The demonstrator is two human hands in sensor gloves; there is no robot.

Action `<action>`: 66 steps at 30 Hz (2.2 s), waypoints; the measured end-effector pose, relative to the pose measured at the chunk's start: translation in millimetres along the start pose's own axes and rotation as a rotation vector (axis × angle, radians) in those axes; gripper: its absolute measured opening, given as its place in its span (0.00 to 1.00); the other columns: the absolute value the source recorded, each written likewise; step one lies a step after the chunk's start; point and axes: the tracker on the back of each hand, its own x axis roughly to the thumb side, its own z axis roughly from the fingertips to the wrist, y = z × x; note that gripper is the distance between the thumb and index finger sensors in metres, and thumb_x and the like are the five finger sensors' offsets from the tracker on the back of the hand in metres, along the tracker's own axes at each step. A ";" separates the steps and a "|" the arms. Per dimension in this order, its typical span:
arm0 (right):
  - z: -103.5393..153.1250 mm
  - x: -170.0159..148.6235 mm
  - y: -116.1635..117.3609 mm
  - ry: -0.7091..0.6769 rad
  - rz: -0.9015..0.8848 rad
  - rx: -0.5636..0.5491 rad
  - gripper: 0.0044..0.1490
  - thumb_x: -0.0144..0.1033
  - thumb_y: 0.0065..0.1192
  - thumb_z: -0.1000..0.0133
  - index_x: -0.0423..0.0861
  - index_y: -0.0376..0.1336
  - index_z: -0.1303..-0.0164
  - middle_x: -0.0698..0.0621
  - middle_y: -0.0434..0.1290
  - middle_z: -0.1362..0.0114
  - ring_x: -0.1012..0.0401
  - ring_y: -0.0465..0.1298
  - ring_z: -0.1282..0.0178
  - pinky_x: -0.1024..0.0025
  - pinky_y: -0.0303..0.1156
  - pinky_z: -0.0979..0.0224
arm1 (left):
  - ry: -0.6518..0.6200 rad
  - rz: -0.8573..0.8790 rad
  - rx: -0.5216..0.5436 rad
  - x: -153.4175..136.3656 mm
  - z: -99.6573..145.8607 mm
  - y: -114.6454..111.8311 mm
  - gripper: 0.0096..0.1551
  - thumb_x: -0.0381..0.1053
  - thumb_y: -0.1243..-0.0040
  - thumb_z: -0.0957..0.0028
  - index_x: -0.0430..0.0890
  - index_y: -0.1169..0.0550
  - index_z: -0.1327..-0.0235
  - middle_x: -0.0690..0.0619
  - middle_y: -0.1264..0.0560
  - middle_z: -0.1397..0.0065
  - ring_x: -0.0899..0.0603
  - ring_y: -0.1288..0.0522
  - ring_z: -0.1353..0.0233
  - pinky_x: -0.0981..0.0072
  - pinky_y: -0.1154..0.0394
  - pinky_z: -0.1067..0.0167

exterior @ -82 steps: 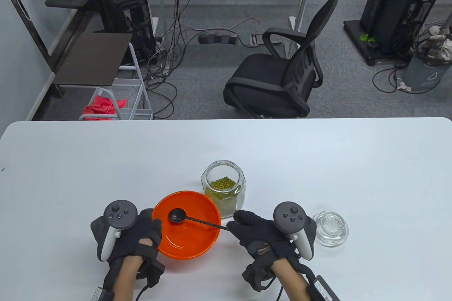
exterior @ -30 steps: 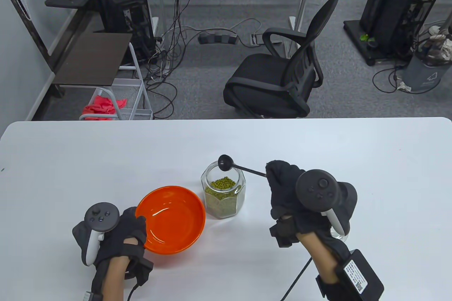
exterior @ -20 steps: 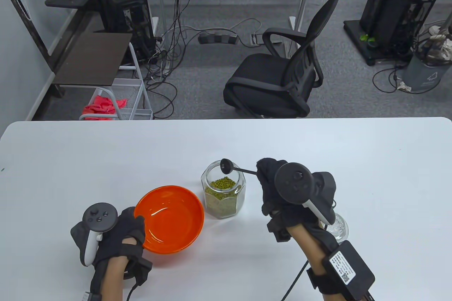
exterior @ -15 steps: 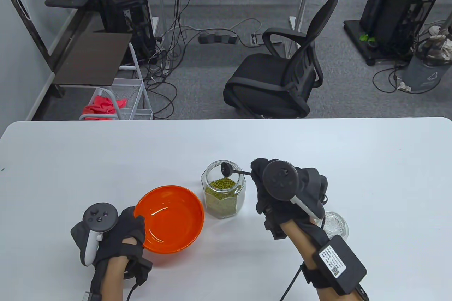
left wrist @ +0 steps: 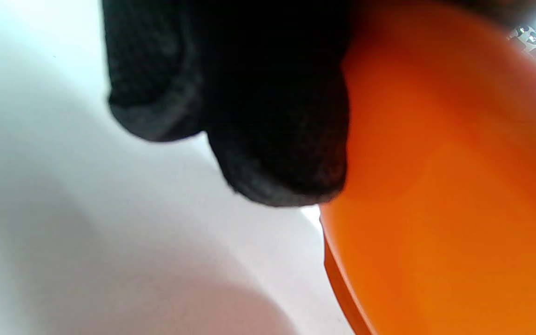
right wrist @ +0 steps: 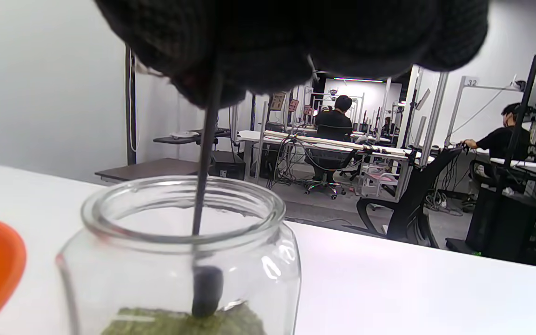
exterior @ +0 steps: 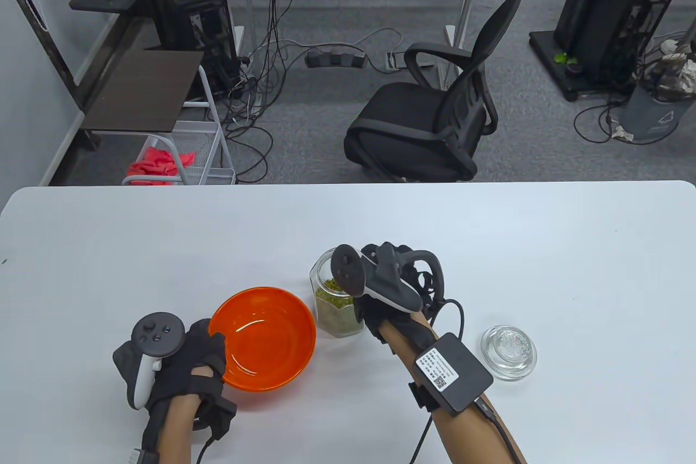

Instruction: Portion mung beans with measuring scoop (Bowl in hand)

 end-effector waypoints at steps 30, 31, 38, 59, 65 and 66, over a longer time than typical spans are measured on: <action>-5.6 -40.4 33.5 0.237 -0.561 0.181 0.23 0.37 0.62 0.51 0.43 0.74 0.49 0.43 0.80 0.61 0.55 0.79 0.70 0.43 0.75 0.48 | -0.011 0.000 -0.012 2.6 -0.5 -4.3 0.32 0.56 0.43 0.44 0.43 0.30 0.30 0.53 0.20 0.44 0.55 0.11 0.69 0.74 0.13 0.70; -4.0 -43.5 33.5 0.250 -0.591 0.181 0.23 0.37 0.62 0.51 0.43 0.74 0.49 0.43 0.80 0.61 0.56 0.79 0.70 0.43 0.75 0.48 | -0.011 -0.001 -0.012 3.0 -0.4 -4.6 0.32 0.56 0.43 0.44 0.43 0.30 0.30 0.53 0.20 0.44 0.55 0.11 0.69 0.74 0.13 0.70; 6.1 -62.2 32.3 0.321 -0.740 0.170 0.23 0.38 0.62 0.50 0.42 0.73 0.49 0.43 0.80 0.62 0.56 0.79 0.71 0.43 0.76 0.50 | -0.015 -0.002 -0.012 2.9 -0.4 -4.7 0.32 0.56 0.44 0.44 0.43 0.30 0.30 0.53 0.20 0.44 0.55 0.11 0.69 0.74 0.13 0.70; 34.3 -105.8 43.6 0.437 -1.016 0.179 0.23 0.38 0.62 0.49 0.41 0.72 0.48 0.43 0.79 0.61 0.56 0.79 0.71 0.43 0.76 0.50 | -0.011 0.020 -0.003 0.2 0.1 -0.7 0.32 0.56 0.44 0.44 0.43 0.30 0.30 0.53 0.20 0.44 0.55 0.11 0.70 0.74 0.13 0.70; 43.4 -118.7 47.7 0.468 -1.113 0.172 0.23 0.37 0.62 0.49 0.41 0.72 0.47 0.43 0.79 0.60 0.56 0.79 0.70 0.43 0.76 0.49 | -0.016 0.021 -0.008 0.5 0.0 -1.3 0.32 0.56 0.44 0.44 0.43 0.30 0.30 0.53 0.19 0.45 0.55 0.11 0.70 0.74 0.13 0.71; 44.9 -121.3 48.8 0.471 -1.119 0.172 0.23 0.37 0.62 0.49 0.41 0.72 0.47 0.43 0.79 0.60 0.56 0.79 0.70 0.43 0.76 0.49 | -0.016 0.020 -0.008 0.5 -0.1 -1.4 0.32 0.56 0.44 0.44 0.43 0.30 0.30 0.53 0.19 0.45 0.55 0.11 0.70 0.74 0.13 0.71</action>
